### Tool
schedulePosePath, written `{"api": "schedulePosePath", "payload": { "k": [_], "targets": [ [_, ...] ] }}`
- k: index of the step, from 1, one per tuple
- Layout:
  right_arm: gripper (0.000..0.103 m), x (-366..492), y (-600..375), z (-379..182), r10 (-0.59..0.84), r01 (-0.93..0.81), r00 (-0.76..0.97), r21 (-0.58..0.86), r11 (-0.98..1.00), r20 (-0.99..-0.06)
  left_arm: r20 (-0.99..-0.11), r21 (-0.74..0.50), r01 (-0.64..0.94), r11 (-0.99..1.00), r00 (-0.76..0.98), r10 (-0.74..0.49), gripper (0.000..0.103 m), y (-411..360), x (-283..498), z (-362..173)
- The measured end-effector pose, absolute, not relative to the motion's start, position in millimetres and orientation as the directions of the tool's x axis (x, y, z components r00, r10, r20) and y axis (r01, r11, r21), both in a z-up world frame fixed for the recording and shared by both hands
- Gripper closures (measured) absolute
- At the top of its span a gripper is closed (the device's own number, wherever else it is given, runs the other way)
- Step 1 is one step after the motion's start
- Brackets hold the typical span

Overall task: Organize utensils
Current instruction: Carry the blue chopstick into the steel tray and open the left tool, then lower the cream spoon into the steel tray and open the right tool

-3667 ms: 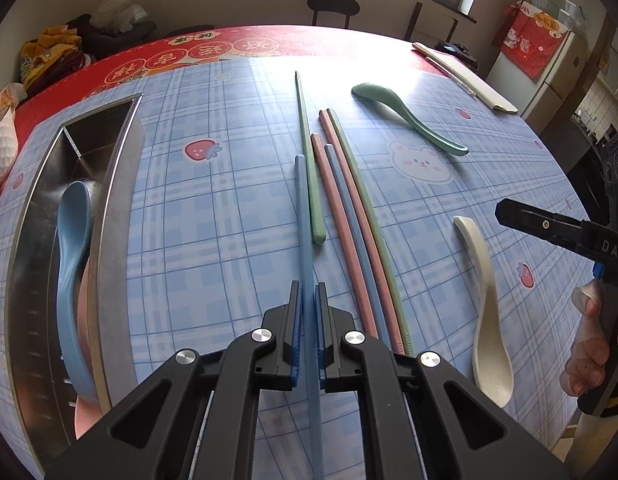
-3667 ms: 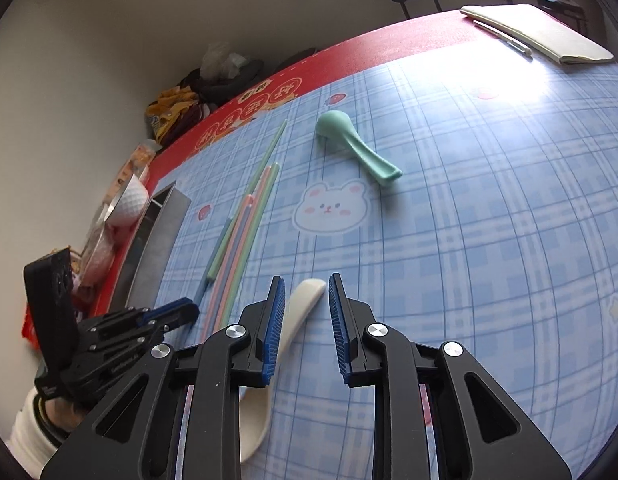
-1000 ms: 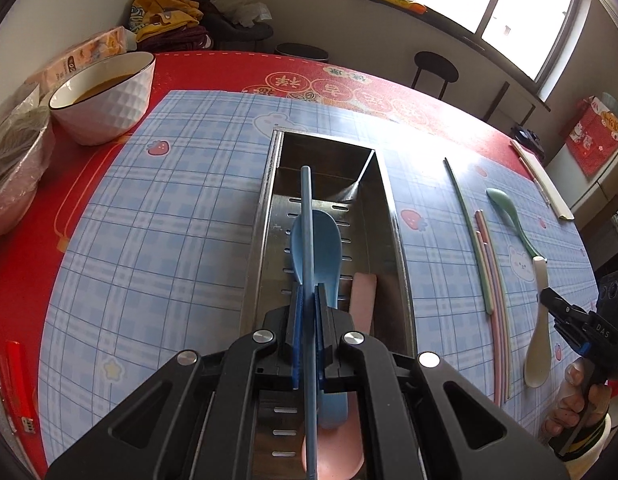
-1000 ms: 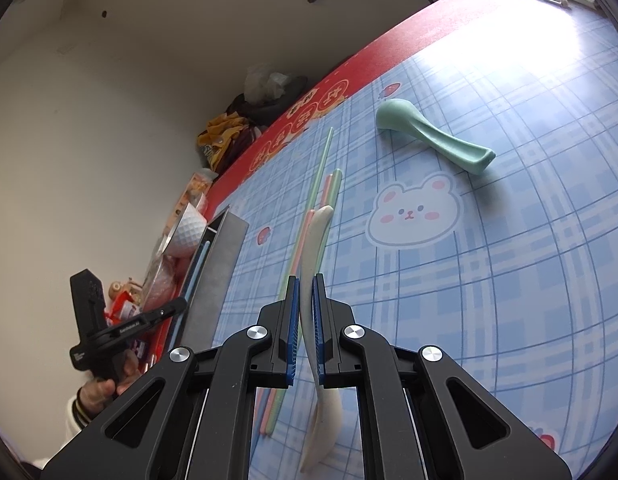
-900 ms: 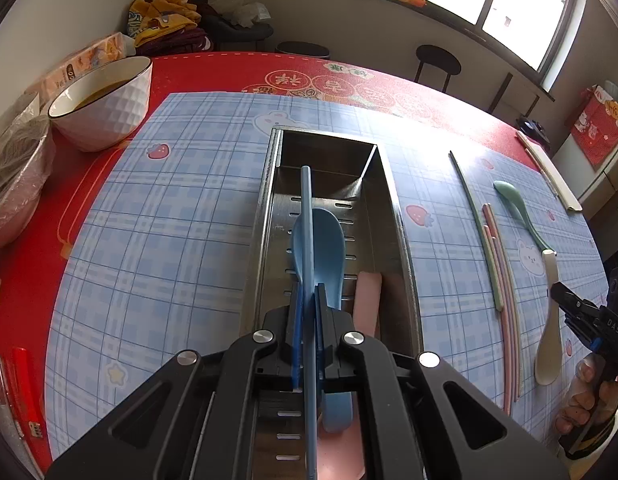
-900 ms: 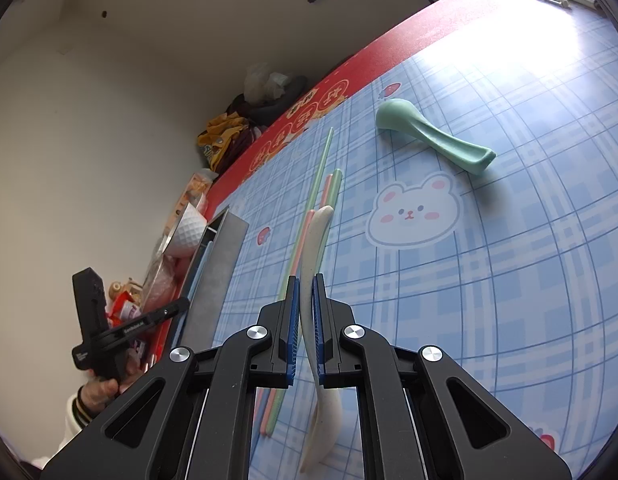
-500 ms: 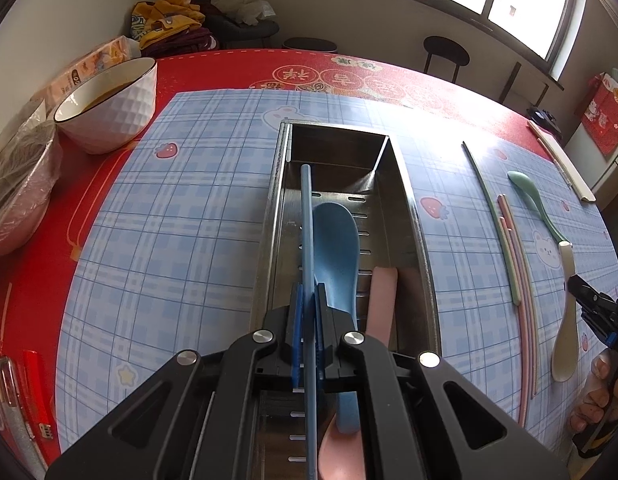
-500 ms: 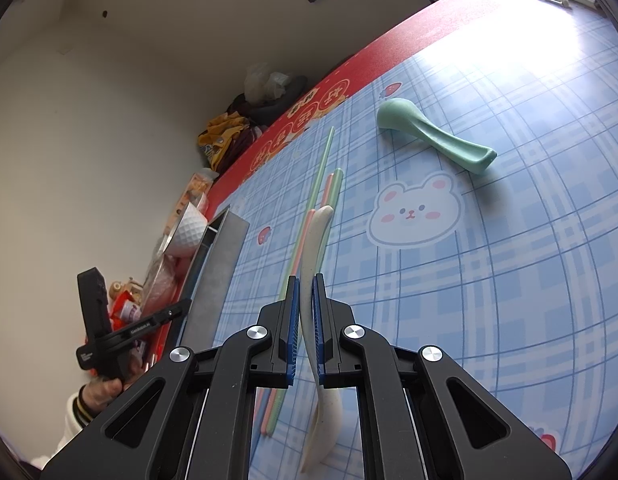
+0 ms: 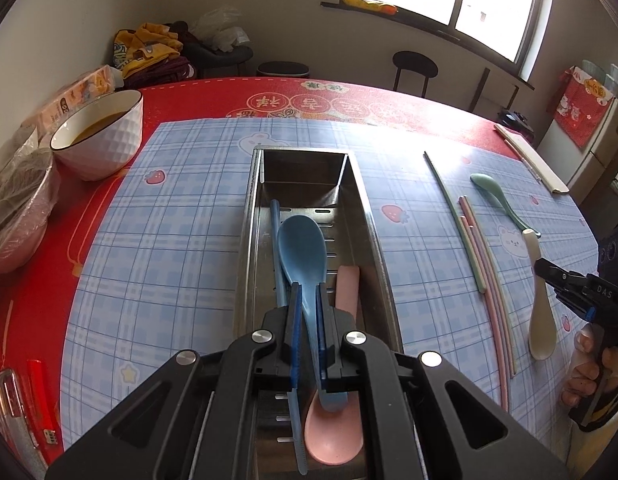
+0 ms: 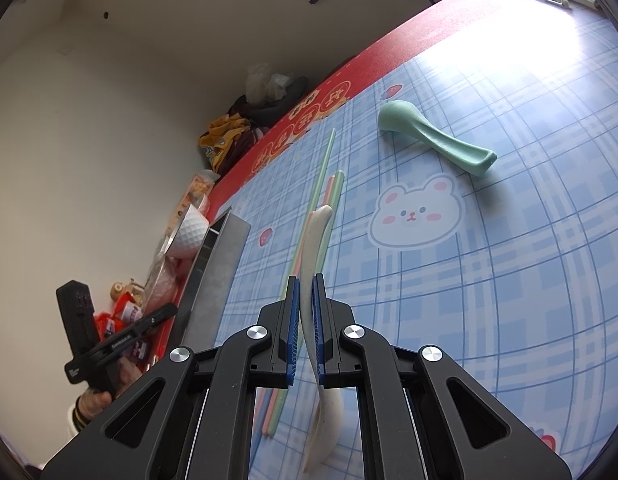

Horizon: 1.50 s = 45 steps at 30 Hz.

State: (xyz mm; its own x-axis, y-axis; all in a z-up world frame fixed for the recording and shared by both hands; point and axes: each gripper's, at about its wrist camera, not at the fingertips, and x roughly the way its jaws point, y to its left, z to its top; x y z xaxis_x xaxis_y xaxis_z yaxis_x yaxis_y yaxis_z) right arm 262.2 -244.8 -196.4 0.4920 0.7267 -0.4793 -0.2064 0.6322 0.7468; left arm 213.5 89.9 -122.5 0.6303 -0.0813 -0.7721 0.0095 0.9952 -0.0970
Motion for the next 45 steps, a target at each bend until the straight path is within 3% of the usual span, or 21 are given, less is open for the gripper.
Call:
{"api": "schedulePosePath", "payload": {
  "k": [4, 14, 17, 20, 22, 37, 45],
  "targets": [
    [0.096, 261, -248, -195, 0.717, -0.188, 0.499, 0.747, 0.638, -0.487, -0.720, -0.119, 0.027, 0.993, 0.686, -0.105, 0.079, 95, 189, -117],
    [0.096, 257, -228, -175, 0.713, -0.196, 0.505, 0.740, 0.643, -0.486, -0.637, -0.117, 0.008, 0.993, 0.766, -0.081, 0.056, 124, 151, -129],
    [0.096, 255, -210, -157, 0.717, -0.241, 0.510, 0.721, 0.650, -0.476, -0.619, -0.118, 0.015, 0.993, 0.781, -0.085, 0.043, 126, 146, -132],
    [0.096, 253, -192, -139, 0.713, -0.291, 0.523, 0.689, 0.664, -0.466, -0.597, -0.107, 0.011, 0.994, 0.799, -0.073, 0.022, 128, 144, -133],
    [0.096, 251, -183, -130, 0.710, -0.312, 0.529, 0.672, 0.672, -0.465, -0.589, -0.118, 0.009, 0.993, 0.805, -0.078, 0.014, 130, 143, -133],
    [0.096, 235, -112, -81, 0.781, -0.501, 0.450, 0.602, 0.622, -0.433, -0.538, -0.259, -0.076, 0.963, 0.839, -0.078, 0.008, 165, 134, -133],
    [0.096, 224, -63, -85, 0.813, -0.594, 0.312, 0.567, 0.571, -0.491, -0.542, -0.285, -0.090, 0.954, 0.836, -0.083, 0.008, 171, 134, -136]
  ]
}}
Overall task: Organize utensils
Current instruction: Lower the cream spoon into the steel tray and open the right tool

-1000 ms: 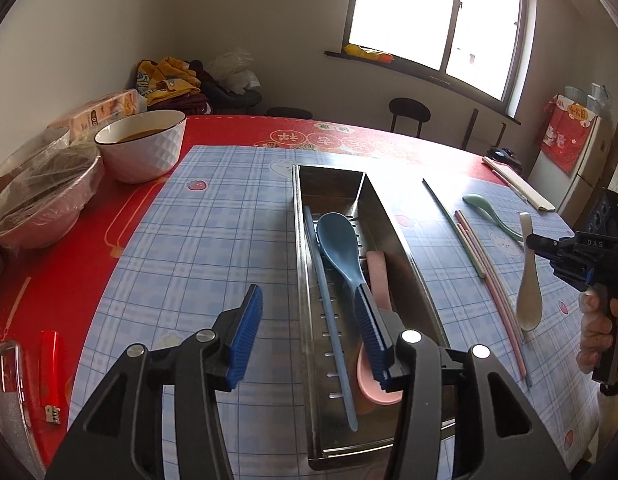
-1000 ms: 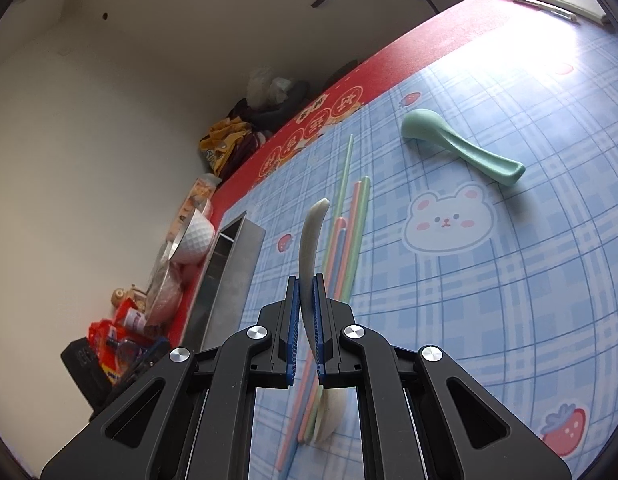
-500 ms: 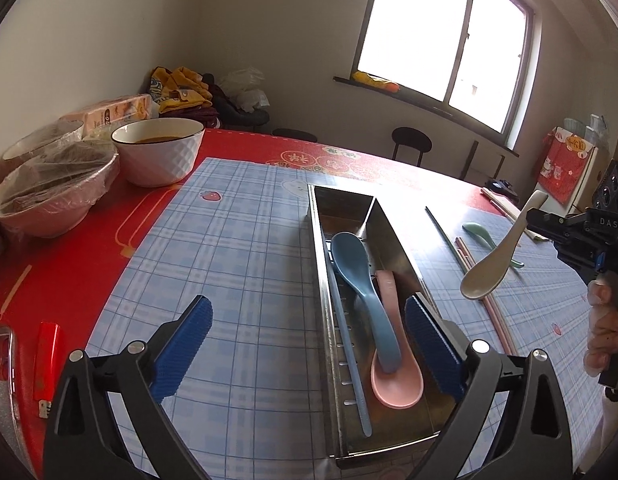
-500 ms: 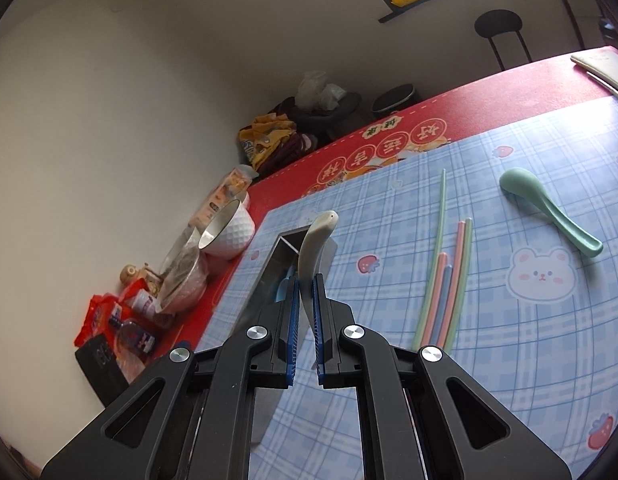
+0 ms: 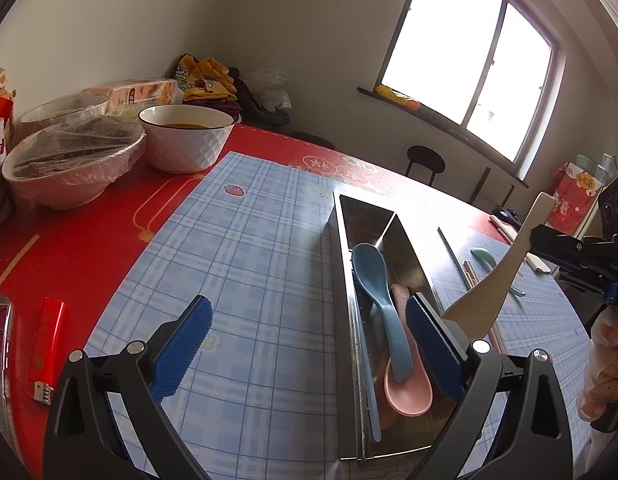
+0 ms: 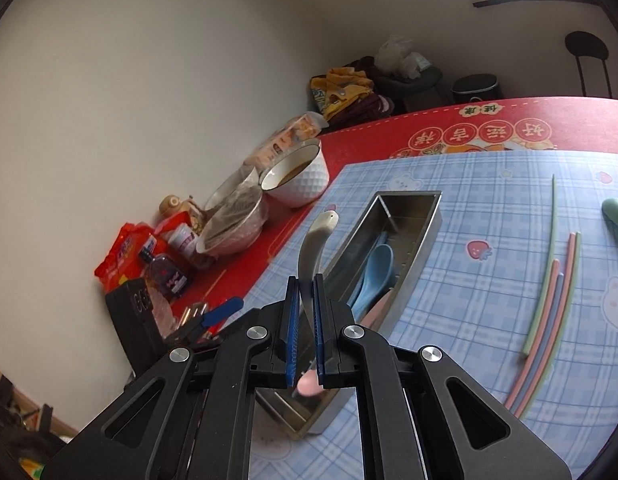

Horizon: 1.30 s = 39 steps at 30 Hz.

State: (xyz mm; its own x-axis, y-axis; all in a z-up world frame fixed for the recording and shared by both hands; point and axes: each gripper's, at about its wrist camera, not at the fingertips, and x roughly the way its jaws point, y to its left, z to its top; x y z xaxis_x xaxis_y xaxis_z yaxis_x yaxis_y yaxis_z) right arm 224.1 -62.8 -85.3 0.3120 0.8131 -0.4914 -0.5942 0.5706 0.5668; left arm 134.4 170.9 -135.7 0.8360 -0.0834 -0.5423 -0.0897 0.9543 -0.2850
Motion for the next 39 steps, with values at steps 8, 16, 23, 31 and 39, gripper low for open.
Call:
{"api": "schedulePosePath", "payload": {
  "k": [8, 16, 23, 31, 39],
  "targets": [
    [0.096, 233, -29, -107, 0.776, -0.623, 0.210, 0.531, 0.575, -0.595, -0.537, -0.287, -0.086, 0.954, 0.839, -0.085, 0.008, 169, 133, -136],
    [0.095, 256, -19, -123, 0.778, -0.590, 0.162, 0.572, 0.570, -0.607, -0.542, -0.295, -0.091, 0.951, 0.836, -0.088, 0.008, 169, 132, -138],
    [0.092, 265, -13, -140, 0.770, -0.538, 0.144, 0.604, 0.588, -0.621, -0.549, -0.302, -0.093, 0.949, 0.830, -0.093, 0.008, 169, 133, -139],
    [0.092, 267, -8, -153, 0.715, -0.519, 0.170, 0.555, 0.650, -0.678, -0.554, -0.306, -0.097, 0.947, 0.827, -0.094, 0.008, 170, 134, -140],
    [0.092, 266, -24, -147, 0.726, -0.512, 0.213, 0.558, 0.653, -0.654, -0.558, -0.315, -0.100, 0.944, 0.824, -0.099, 0.008, 172, 136, -142]
  ]
}}
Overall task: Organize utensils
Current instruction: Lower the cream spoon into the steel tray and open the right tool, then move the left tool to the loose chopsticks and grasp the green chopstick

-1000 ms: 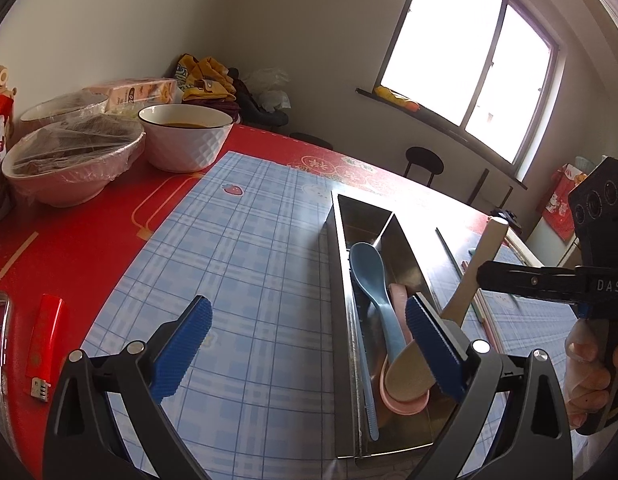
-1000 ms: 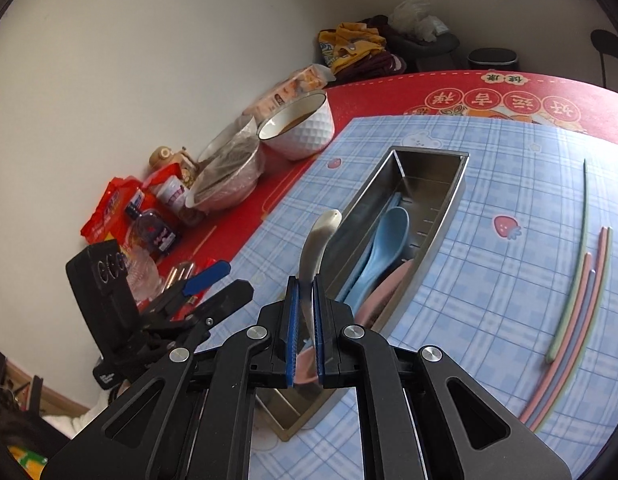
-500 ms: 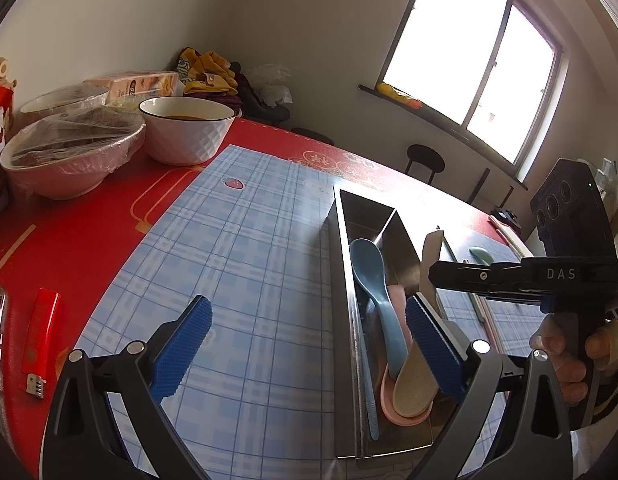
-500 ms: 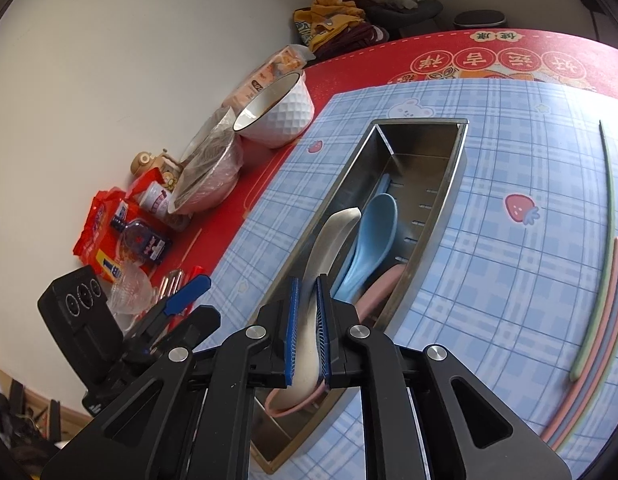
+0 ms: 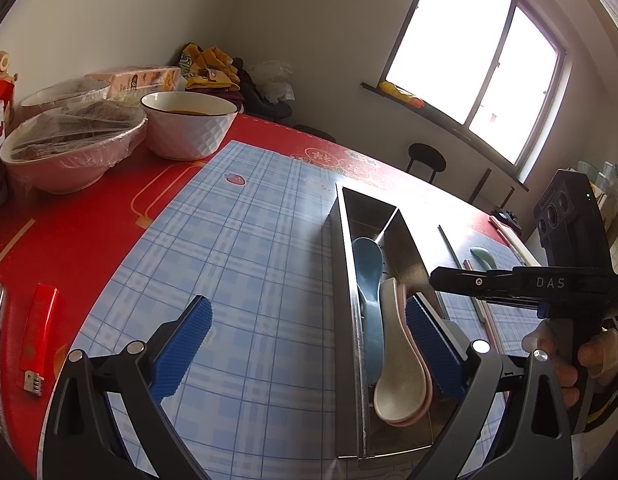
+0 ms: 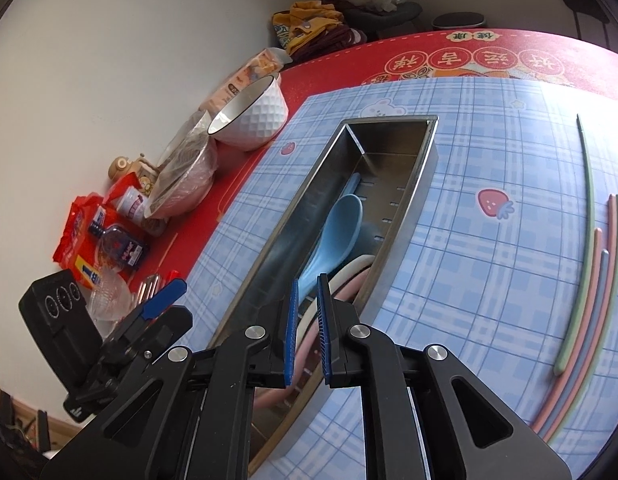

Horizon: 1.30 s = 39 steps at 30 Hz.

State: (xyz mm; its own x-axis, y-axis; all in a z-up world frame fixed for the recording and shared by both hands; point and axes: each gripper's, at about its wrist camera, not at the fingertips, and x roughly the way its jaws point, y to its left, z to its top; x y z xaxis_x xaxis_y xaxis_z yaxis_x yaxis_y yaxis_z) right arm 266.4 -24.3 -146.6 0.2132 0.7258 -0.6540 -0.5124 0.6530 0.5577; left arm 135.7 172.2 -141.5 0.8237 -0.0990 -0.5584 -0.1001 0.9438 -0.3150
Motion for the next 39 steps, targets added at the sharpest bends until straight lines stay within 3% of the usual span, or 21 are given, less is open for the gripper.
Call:
{"api": "schedulePosePath", "payload": {
  "k": [12, 21, 27, 32, 37, 39],
  "targets": [
    [0.092, 265, -106, -128, 0.617, -0.478, 0.489, 0.402, 0.781, -0.616, -0.572, -0.292, -0.117, 0.949, 0.817, -0.075, 0.008, 169, 136, -142],
    [0.092, 274, -169, -137, 0.494, -0.373, 0.608, 0.325, 0.869, -0.622, -0.604, -0.200, -0.109, 0.974, 0.796, -0.035, 0.008, 152, 141, -131],
    [0.092, 283, -201, -145, 0.477, -0.319, 0.640, 0.357, 0.878, -0.602, -0.563, -0.137, -0.030, 0.990, 0.825, -0.053, 0.008, 110, 145, -87],
    [0.092, 288, -220, -154, 0.486, -0.288, 0.637, 0.400, 0.870, -0.598, -0.580, -0.092, 0.071, 0.993, 0.807, -0.112, 0.009, 53, 171, -65],
    [0.092, 288, -232, -157, 0.456, -0.239, 0.651, 0.406, 0.882, -0.607, -0.646, -0.114, 0.158, 0.981, 0.738, -0.194, 0.024, 1, 220, -65],
    [0.092, 289, -238, -158, 0.450, -0.220, 0.650, 0.415, 0.883, -0.612, -0.679, -0.106, 0.190, 0.976, 0.703, -0.210, 0.035, -20, 241, -73]
  ]
}}
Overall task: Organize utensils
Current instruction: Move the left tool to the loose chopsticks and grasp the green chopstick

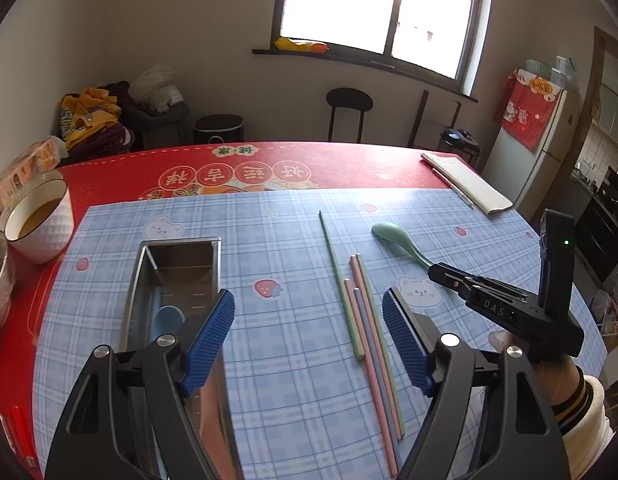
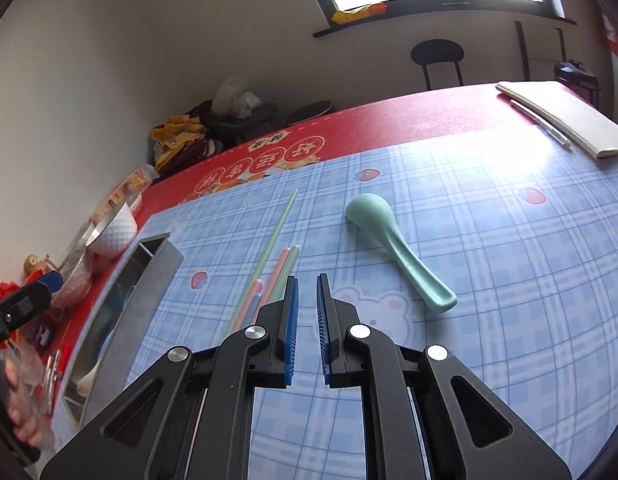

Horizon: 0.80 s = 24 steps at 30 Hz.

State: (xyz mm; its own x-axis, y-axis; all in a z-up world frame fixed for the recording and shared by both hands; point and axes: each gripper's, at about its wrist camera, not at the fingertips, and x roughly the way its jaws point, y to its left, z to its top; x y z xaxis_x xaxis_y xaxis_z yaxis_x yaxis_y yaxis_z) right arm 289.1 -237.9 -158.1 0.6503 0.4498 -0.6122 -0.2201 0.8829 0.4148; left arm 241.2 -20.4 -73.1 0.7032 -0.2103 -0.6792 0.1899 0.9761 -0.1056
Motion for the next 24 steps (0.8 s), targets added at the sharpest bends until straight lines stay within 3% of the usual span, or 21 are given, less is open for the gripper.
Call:
{"api": "schedulePosePath", "payload": {
  "k": [6, 9, 24],
  "targets": [
    [0.092, 295, -249, -166, 0.454, -0.170, 0.631, 0.460, 0.872, -0.629, -0.793, -0.185, 0.214, 0.959, 0.544, -0.274, 0.073, -60, 312, -115],
    [0.092, 295, -253, -167, 0.457, -0.155, 0.629, 0.475, 0.866, -0.629, -0.812, -0.228, 0.170, 0.959, 0.510, -0.283, 0.080, -66, 340, -132],
    [0.092, 295, -261, -166, 0.478, -0.144, 0.628, 0.512, 0.847, -0.614, -0.868, -0.139, 0.132, 0.982, 0.460, -0.185, 0.083, -85, 388, -173]
  ]
}}
